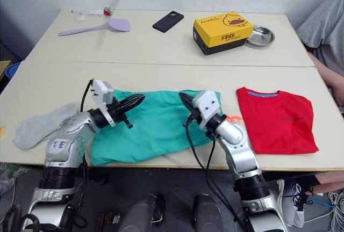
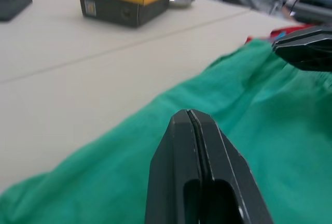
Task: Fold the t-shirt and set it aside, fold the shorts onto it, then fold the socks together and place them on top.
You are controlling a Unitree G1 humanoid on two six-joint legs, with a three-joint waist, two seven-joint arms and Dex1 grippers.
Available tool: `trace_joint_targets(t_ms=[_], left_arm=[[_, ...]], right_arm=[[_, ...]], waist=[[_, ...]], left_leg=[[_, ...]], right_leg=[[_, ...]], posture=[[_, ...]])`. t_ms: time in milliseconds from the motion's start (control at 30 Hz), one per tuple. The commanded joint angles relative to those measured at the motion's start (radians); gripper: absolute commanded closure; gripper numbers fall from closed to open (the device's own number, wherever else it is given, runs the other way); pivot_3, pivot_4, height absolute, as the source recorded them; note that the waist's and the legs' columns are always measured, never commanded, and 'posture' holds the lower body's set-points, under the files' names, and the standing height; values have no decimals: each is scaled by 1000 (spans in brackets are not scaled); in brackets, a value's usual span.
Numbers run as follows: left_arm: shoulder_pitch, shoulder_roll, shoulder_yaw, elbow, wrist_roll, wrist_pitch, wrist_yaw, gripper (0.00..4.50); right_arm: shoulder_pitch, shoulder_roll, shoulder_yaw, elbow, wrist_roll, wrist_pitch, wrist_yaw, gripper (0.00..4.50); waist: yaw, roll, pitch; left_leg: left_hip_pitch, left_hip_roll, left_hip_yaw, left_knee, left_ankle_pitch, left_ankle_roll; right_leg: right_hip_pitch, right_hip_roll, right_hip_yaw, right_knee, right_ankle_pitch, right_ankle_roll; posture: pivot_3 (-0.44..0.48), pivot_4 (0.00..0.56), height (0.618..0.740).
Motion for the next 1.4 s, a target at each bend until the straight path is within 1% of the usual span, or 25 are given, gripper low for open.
trace_joint_targets(t_ms=[33, 133, 200, 267, 333, 367, 433, 467, 567, 667, 733, 767, 833, 900, 1000, 1100, 1300, 1400], left_arm=[[4, -13, -5, 72, 66, -66, 48, 4500], [21, -38, 45, 126, 47, -107, 73, 4500], [33, -34, 56, 136, 33, -146, 37, 4500], [44, -34, 62, 132, 16, -185, -12, 4500], [49, -39, 64, 119, -3, -209, -52, 4500], [46, -39, 63, 112, -13, -221, -79, 4500], [42, -40, 58, 97, -26, -232, -117, 4500], [34, -32, 42, 92, -21, -251, -153, 4500], [11, -12, -5, 76, -12, -276, -252, 4500], [-12, -1, -49, 85, 0, -299, -329, 4500], [-31, -4, -74, 97, 14, -318, -357, 4500], [-41, -10, -87, 107, 23, -328, -366, 4500], [-59, -19, -118, 137, 55, -355, -378, 4500], [-74, -27, -144, 172, 86, -385, -385, 4500], [-99, -45, -160, 214, 107, -408, -382, 4500], [-126, -61, -172, 263, 128, -434, -381, 4500], [-161, -82, -188, 412, 190, -498, -347, 4500], [-158, -87, -188, 441, 205, -511, -341, 4500]], right_arm=[[36, -15, -29, 60, -72, 5, -81, 4473], [66, -24, -102, 65, -60, 32, -129, 4473], [89, -26, -156, 20, 5, 32, -109, 4473], [119, -11, -215, -73, 146, 47, -47, 4473], [158, -11, -263, -191, 309, 125, 9, 4106], [179, -20, -284, -247, 378, 190, 12, 3868], [219, -51, -311, -335, 486, 309, 20, 3224], [251, -74, -341, -390, 543, 388, -8, 2885], [339, -133, -459, -507, 755, 614, -143, 1816], [413, -172, -572, -558, 974, 781, -328, 809], [467, -189, -613, -572, 1110, 859, -456, 52], [497, -193, -621, -579, 1173, 883, -511, 52], [562, -198, -615, -588, 1360, 899, -627, 52], [602, -204, -581, -599, 1459, 899, -710, 52], [604, -200, -515, -595, 1526, 875, -827, 52], [558, -161, -466, -565, 1543, 820, -890, 52], [429, -32, -375, -445, 1516, 742, -953, 52], [375, 0, -352, -381, 1406, 713, -961, 52]], waist=[[0, 0, 0], [0, 0, 0], [-1, 0, 0], [1, 0, 0], [1, 0, 0], [1, 0, 0], [1, 0, 0], [1, 0, 0], [10, 0, 0], [22, 0, 0], [25, 0, 0], [25, 0, 0], [26, 0, 0], [23, 1, 0], [21, 1, -1], [22, 0, -1], [16, -2, -2], [8, -3, -3]], left_leg=[[0, 0, 0, 0, 0, 0], [-1, 0, 0, 0, 0, 0], [-1, 1, 0, 0, 0, 0], [-1, 1, 0, 0, 0, 0], [-1, 1, -1, 0, -1, -1], [-1, 1, -2, -1, -1, -1], [-1, 1, -2, -1, -1, 0], [-1, 1, -2, -1, -1, 0], [-1, 1, -3, -1, -2, -1], [-4, 1, -4, 0, -4, -3], [-5, 1, -5, 0, -5, -2], [-5, 1, -5, 0, -5, -1], [-6, 2, -6, -1, -5, 0], [-7, 2, -6, -1, -3, 4], [-7, 2, -4, 0, -4, 7], [-8, 3, -5, 1, -4, 8], [-7, 4, -4, 2, -4, 8], [-7, 4, -4, 2, -4, 8]], right_leg=[[0, 0, 0, 0, 0, 0], [-1, 0, 0, -1, 0, 0], [-1, 0, 0, -1, 0, 0], [-1, 0, 1, -1, 0, 0], [-1, 0, 2, -1, 0, 0], [0, 0, 3, -2, 0, 0], [0, 0, 3, -2, 0, 0], [0, -1, 3, -2, 0, 0], [0, -1, 2, -3, 0, 0], [0, -1, 2, -6, 0, 0], [0, -2, 1, -7, 0, -1], [-1, -2, 1, -8, 0, -1], [-1, -1, 0, -8, 0, -1], [-1, -1, -1, -9, 0, -1], [-1, -1, -1, -9, 0, 0], [-1, -1, -2, -9, 1, 0], [-1, 0, -3, -8, 1, 0], [-1, 0, -4, -7, 1, 0]], posture=[[0, 150, 740], [0, 150, 740], [0, 150, 740], [0, 150, 740], [0, 150, 740], [0, 150, 740], [0, 150, 740], [0, 150, 740], [0, 150, 740], [0, 150, 740], [0, 150, 740], [0, 150, 740], [0, 150, 740], [0, 150, 740], [0, 150, 740], [0, 150, 740], [0, 150, 740], [0, 150, 740]])
